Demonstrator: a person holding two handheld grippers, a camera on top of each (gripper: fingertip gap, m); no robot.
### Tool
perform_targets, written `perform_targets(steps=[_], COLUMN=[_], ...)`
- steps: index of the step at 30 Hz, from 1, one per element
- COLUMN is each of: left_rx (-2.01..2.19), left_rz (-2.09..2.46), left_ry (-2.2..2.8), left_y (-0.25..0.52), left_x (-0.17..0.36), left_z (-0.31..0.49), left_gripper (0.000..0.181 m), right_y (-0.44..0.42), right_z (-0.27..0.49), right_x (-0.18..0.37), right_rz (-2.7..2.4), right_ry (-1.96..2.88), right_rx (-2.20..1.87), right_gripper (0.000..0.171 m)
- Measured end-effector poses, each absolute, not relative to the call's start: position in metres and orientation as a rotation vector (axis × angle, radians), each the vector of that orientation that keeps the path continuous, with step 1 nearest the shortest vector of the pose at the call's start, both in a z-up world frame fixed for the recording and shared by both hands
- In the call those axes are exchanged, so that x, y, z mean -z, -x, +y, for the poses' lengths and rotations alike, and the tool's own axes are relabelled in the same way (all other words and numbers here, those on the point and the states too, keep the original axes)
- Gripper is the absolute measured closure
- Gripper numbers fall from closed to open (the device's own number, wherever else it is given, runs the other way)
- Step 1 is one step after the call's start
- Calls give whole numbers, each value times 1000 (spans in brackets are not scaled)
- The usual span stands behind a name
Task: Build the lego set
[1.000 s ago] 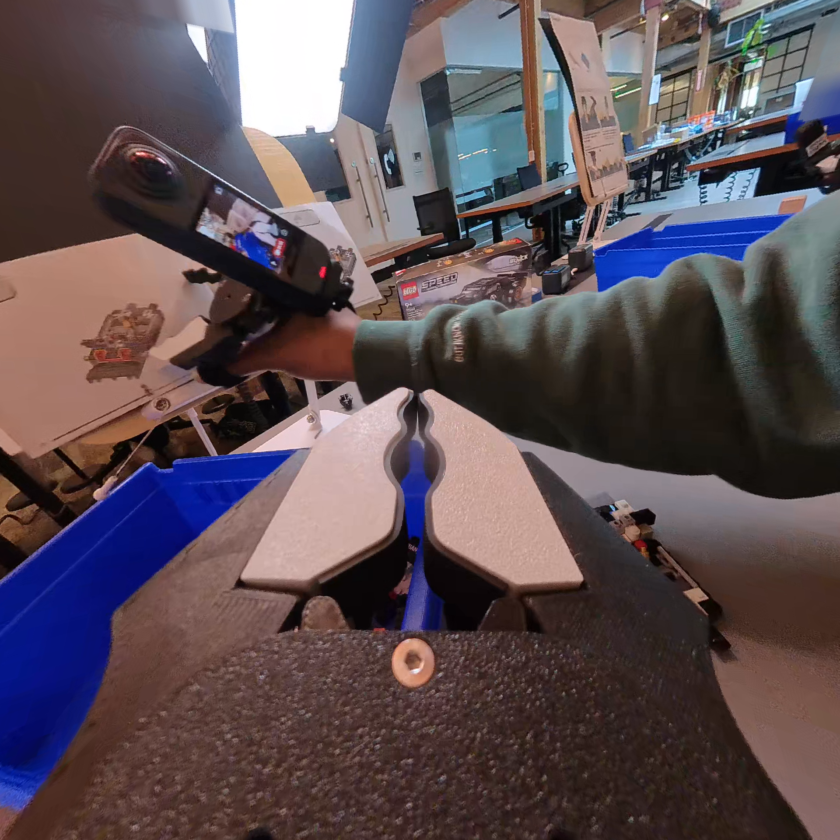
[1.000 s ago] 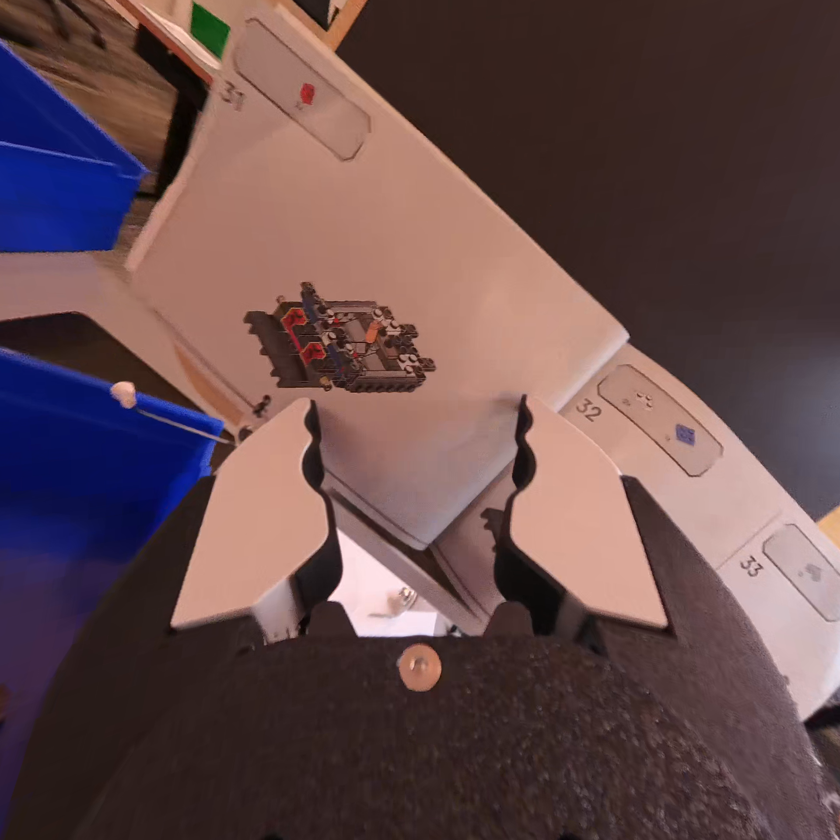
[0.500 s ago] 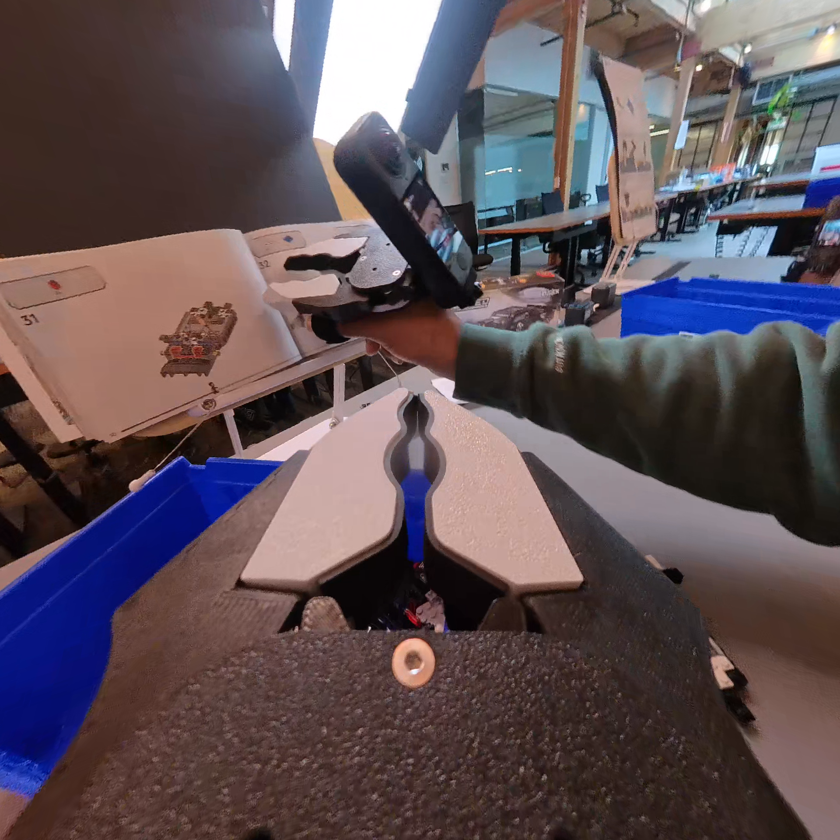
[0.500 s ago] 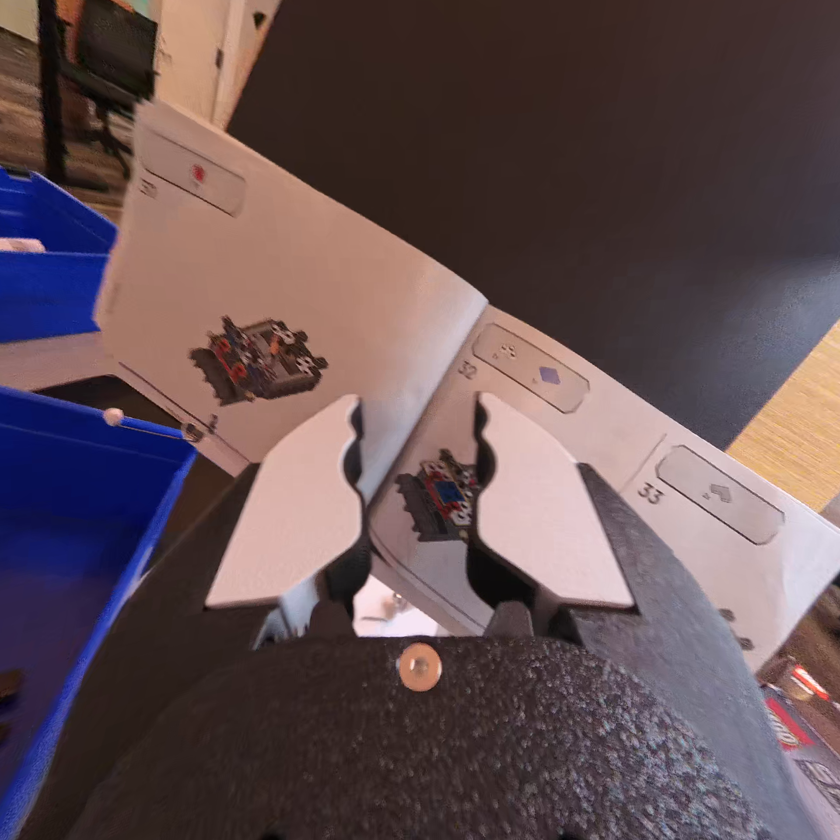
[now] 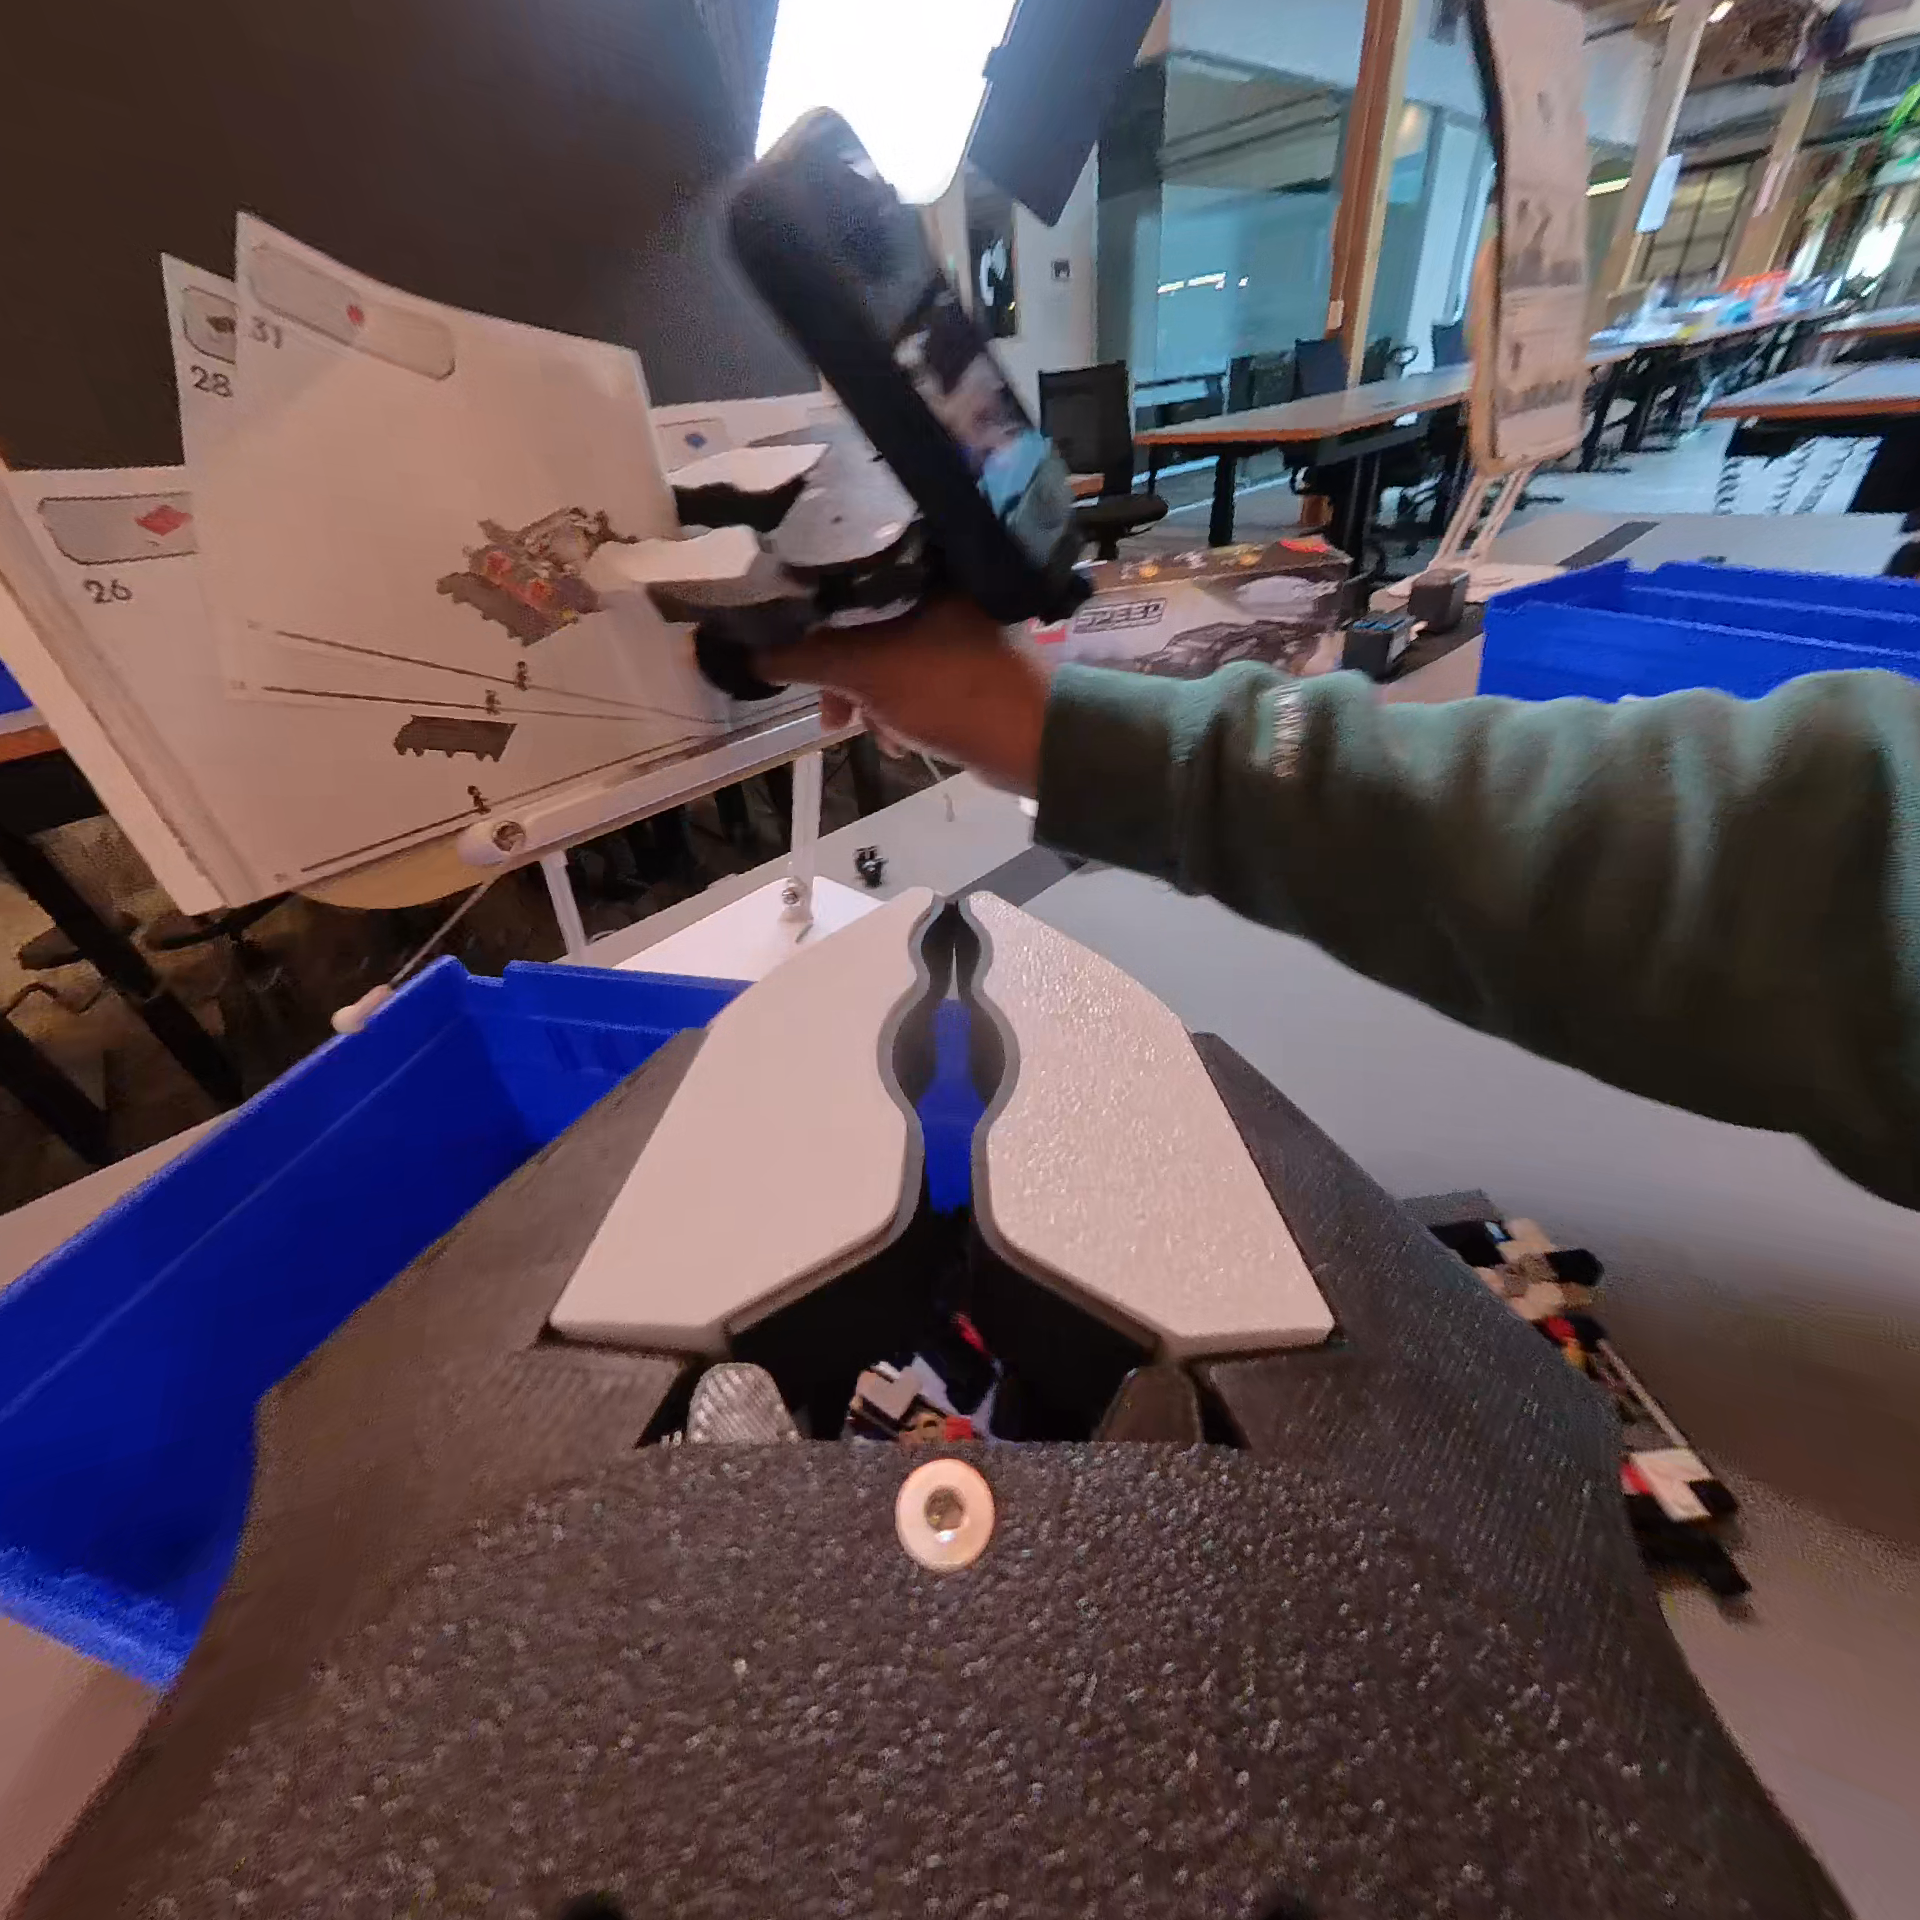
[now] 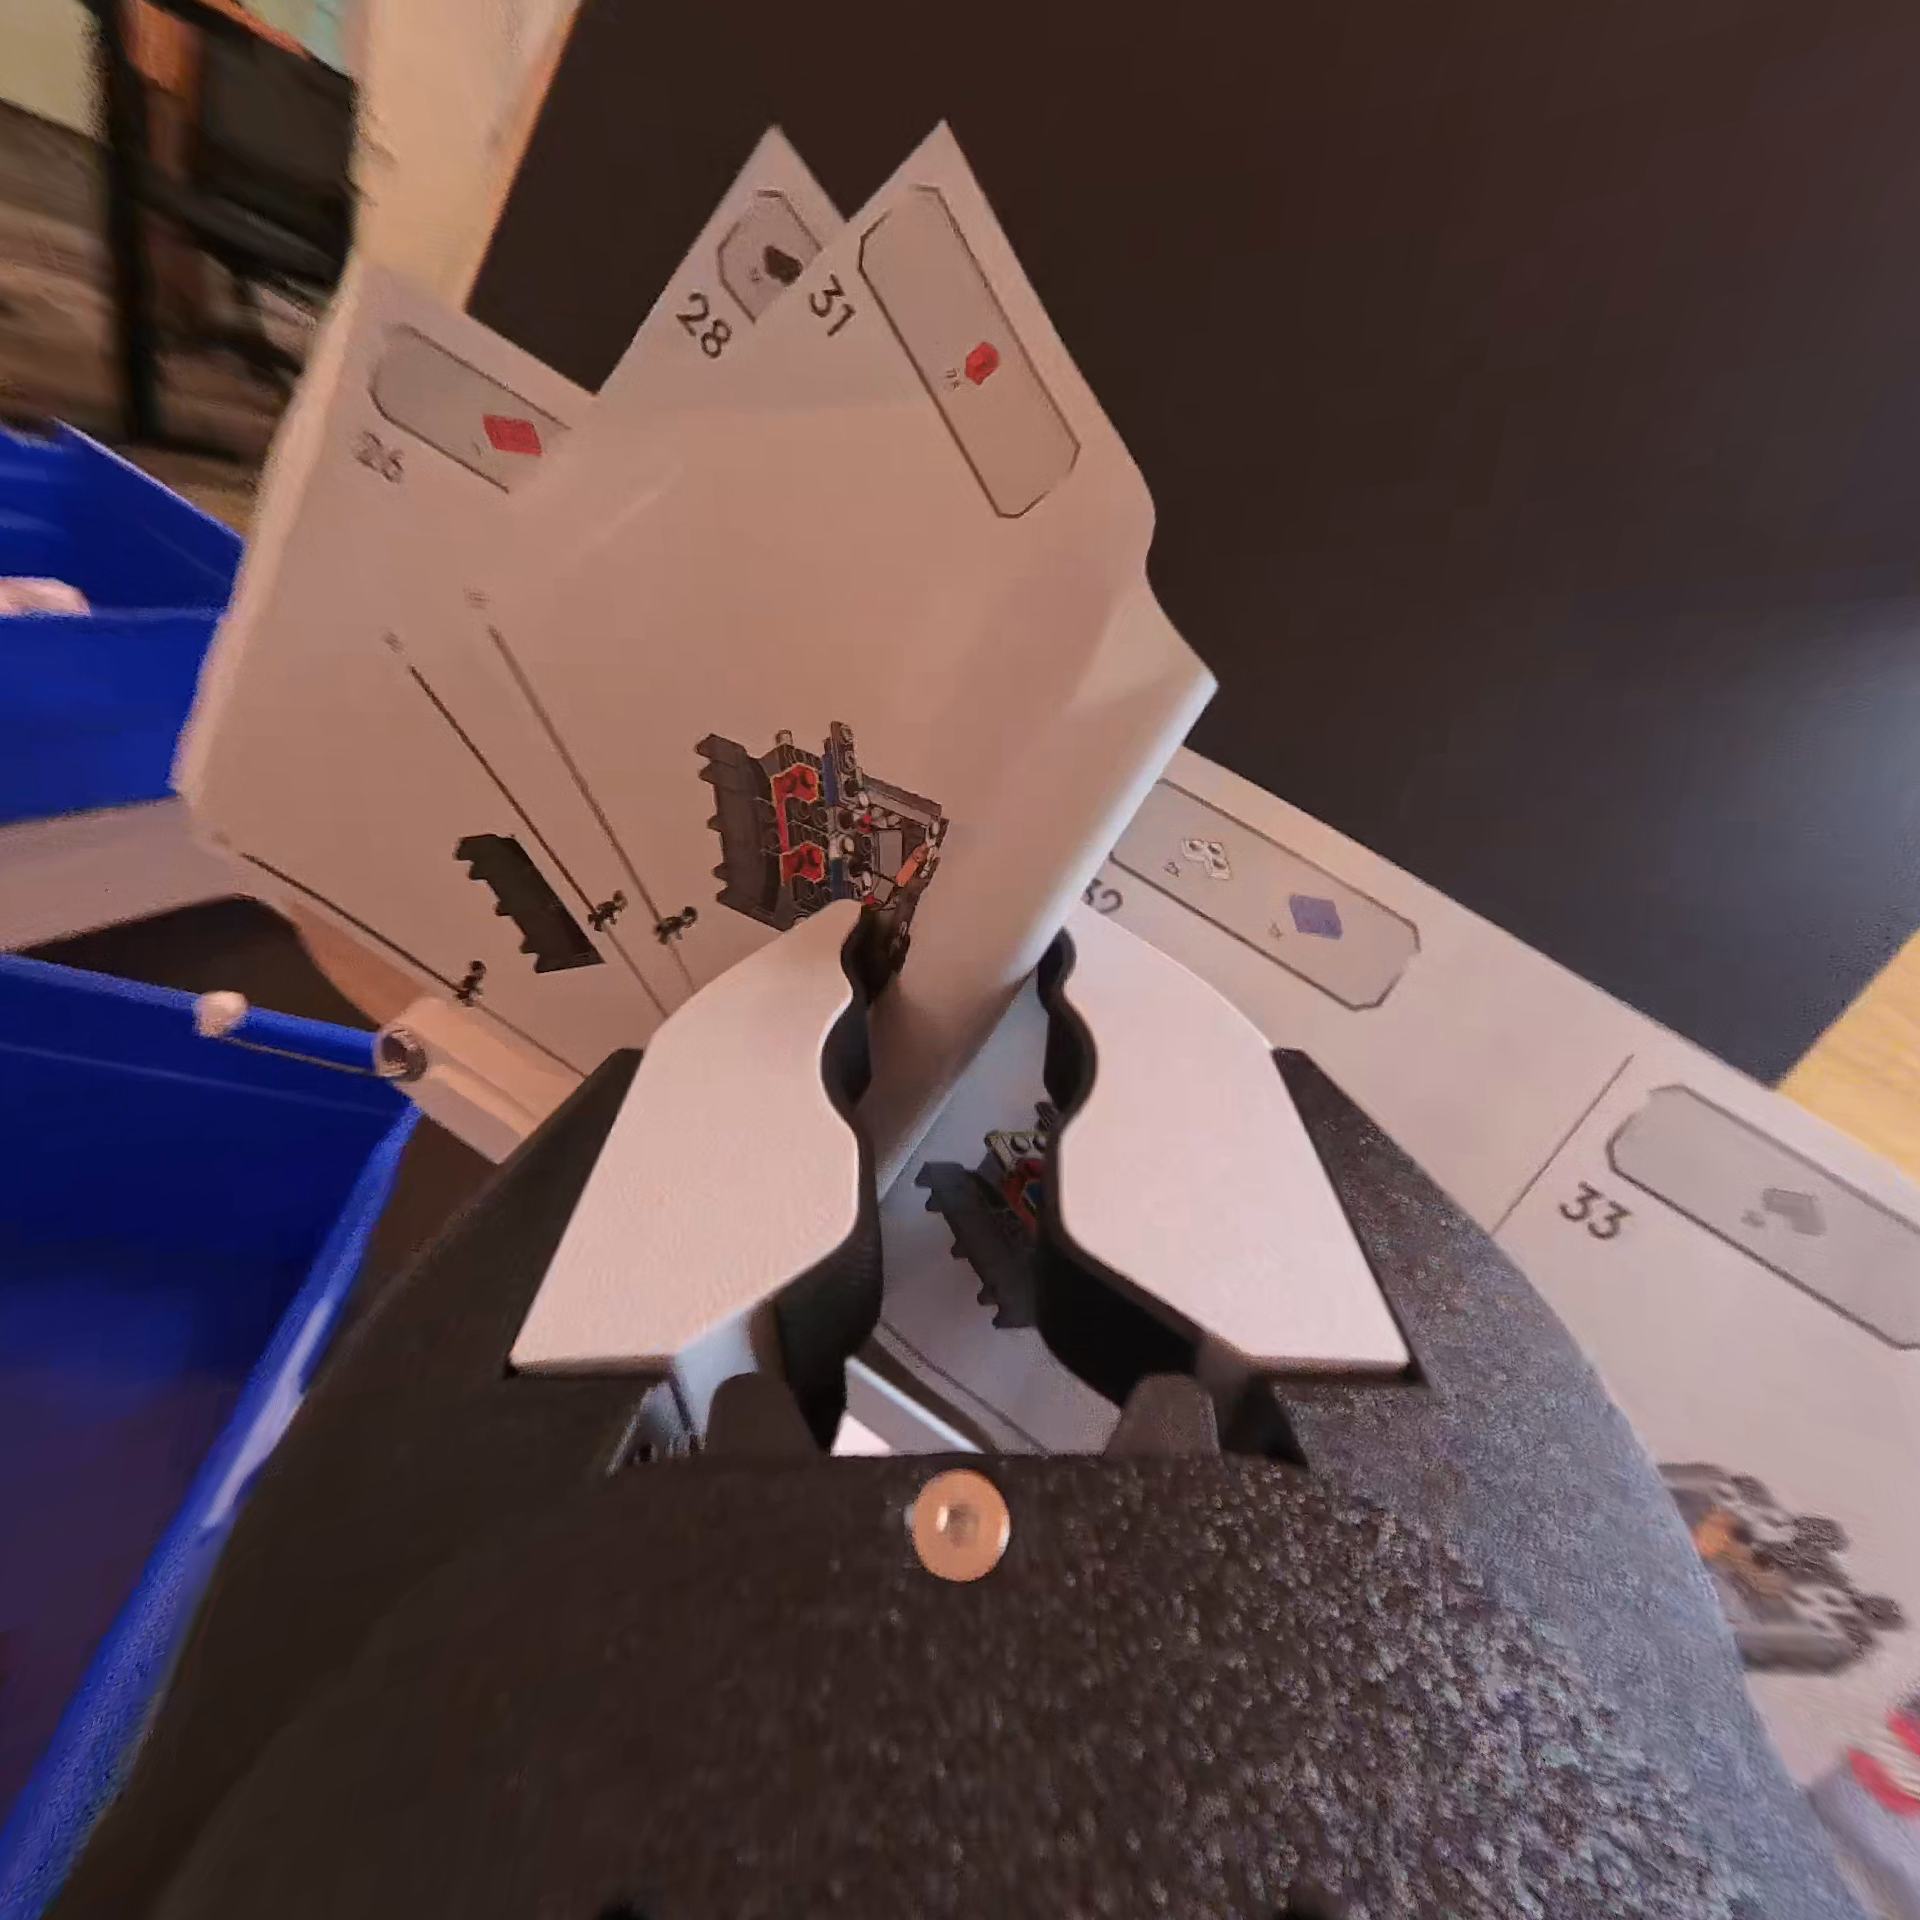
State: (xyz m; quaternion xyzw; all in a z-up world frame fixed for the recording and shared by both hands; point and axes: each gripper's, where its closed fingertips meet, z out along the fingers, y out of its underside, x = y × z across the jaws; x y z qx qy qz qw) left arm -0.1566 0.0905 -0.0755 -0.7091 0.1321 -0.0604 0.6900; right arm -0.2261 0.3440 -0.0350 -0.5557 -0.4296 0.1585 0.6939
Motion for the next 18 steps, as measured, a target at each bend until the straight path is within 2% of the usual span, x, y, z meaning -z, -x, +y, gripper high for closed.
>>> perform_targets(steps=[2, 5, 8, 11, 18], left_rx=[100, 87, 47, -37, 26], left_rz=[290, 275, 249, 262, 323], left_ry=[1617, 1657, 1682, 1757, 1830], left_y=[166, 182, 206, 233, 235], left_x=[72, 58, 43, 43, 53], left_z=[103, 131, 171, 220, 298], left_gripper=[181, 159, 147, 127, 119], right_y=[219, 205, 193, 185, 169], right_z=[343, 345, 352, 354, 363], right_x=[36, 40, 45, 48, 55], right_rz=[-965, -962, -953, -947, -911], right_ry=[1271, 1310, 1332, 1355, 1415], right_rx=[-503, -659, -694, -784, -964], right_gripper=[145, 146, 147, 147, 156])
